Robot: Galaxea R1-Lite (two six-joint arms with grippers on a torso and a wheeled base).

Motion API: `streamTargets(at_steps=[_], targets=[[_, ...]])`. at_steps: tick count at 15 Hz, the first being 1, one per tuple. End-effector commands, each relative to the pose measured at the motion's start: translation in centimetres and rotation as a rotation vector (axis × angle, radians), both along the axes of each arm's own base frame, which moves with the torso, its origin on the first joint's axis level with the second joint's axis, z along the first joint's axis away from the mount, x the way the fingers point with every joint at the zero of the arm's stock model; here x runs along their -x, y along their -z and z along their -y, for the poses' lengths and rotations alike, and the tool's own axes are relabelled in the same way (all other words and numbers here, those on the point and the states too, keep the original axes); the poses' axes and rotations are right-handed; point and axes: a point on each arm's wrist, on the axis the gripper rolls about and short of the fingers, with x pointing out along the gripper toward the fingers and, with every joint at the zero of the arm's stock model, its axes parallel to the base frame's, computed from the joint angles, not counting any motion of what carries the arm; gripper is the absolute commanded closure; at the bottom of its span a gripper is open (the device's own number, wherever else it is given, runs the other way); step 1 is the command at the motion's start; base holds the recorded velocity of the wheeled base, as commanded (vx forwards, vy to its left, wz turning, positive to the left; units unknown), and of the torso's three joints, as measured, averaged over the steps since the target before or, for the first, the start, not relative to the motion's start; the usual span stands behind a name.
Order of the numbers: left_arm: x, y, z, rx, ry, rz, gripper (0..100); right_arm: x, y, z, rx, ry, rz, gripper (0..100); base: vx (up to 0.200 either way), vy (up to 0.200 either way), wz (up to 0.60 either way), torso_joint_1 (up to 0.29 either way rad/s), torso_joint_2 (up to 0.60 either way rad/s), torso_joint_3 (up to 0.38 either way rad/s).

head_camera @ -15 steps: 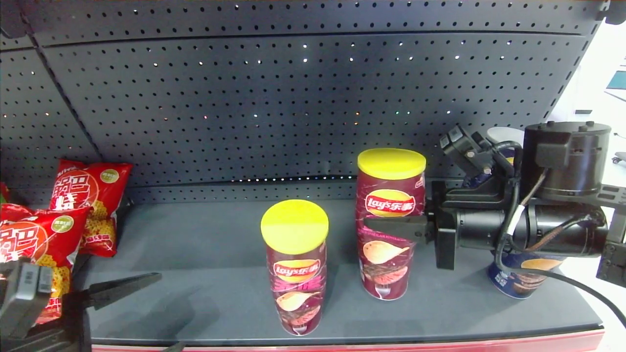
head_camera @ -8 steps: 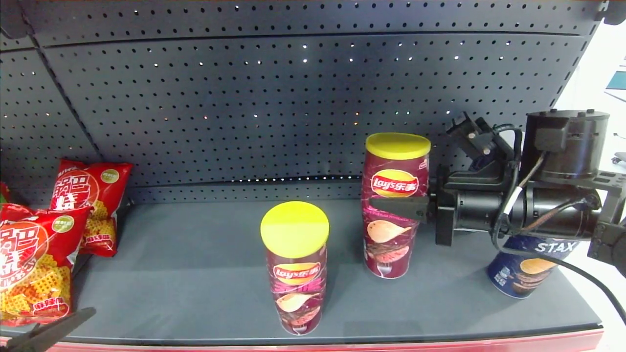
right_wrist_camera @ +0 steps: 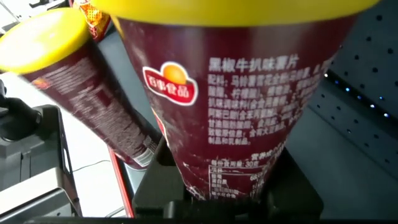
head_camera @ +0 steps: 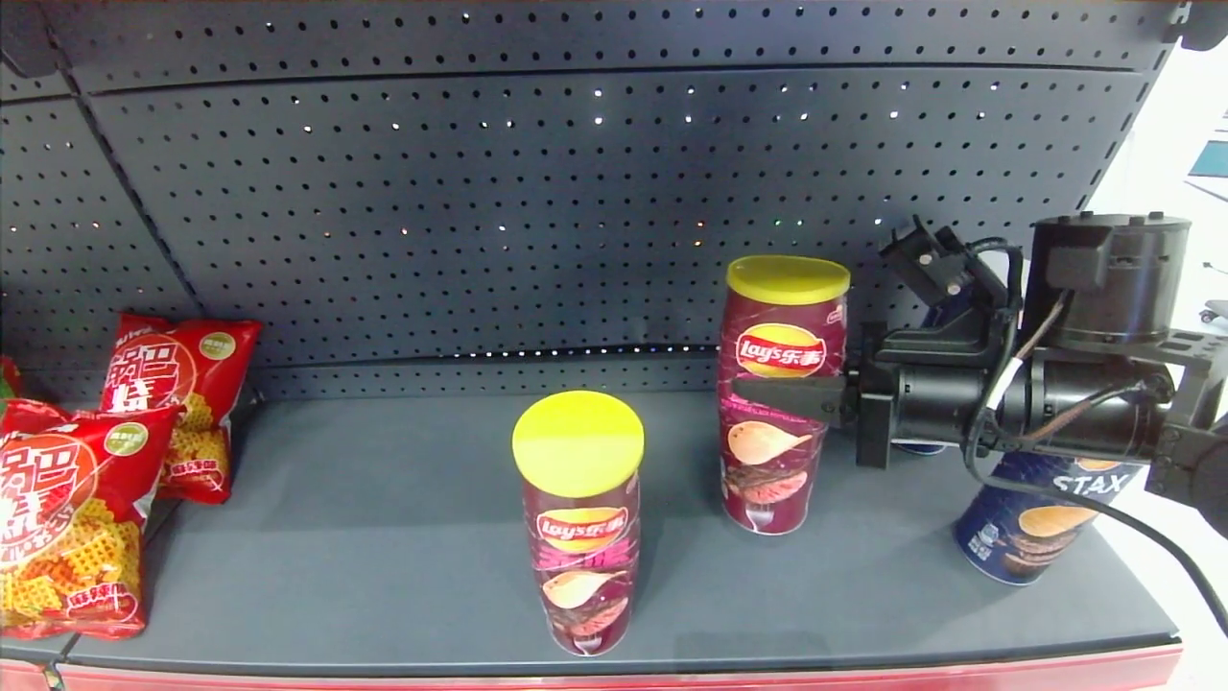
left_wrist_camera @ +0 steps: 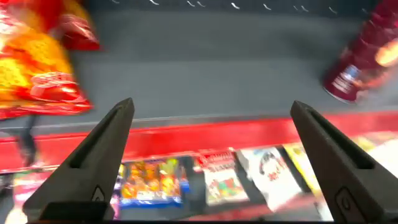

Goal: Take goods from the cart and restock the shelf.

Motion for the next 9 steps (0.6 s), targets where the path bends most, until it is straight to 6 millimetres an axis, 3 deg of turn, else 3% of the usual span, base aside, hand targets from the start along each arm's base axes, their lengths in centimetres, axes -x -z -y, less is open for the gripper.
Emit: streamTargets(at_steps=[1,3,6,9], targets=[[-0.2,0.0,0.0,0.003,0.007,-0.024,0,-0.1,0.0,0.0,0.0,-0.001,0.001,100,0.0,0.0,0.0,0.0,0.0,0.0],[-0.1,-0.1,0.1,0.017,0.21,-0.03,0,-0.1,0.0,0.1,0.0,0.004,0.001,100,0.0,0.0,0.0,0.0,0.0,0.0],[0.6,0.1,0.1,0.01,0.229,0.056,0,-0.1,0.0,0.2,0.0,0.009,0.001,100,0.0,0.0,0.0,0.0,0.0,0.0],[0.6,0.2,-0.3,-0.008,0.045,0.071,0,-0.1,0.0,0.3,0.001,0.013,0.0,100,0.0,0.0,0.0,0.0,0.0,0.0]])
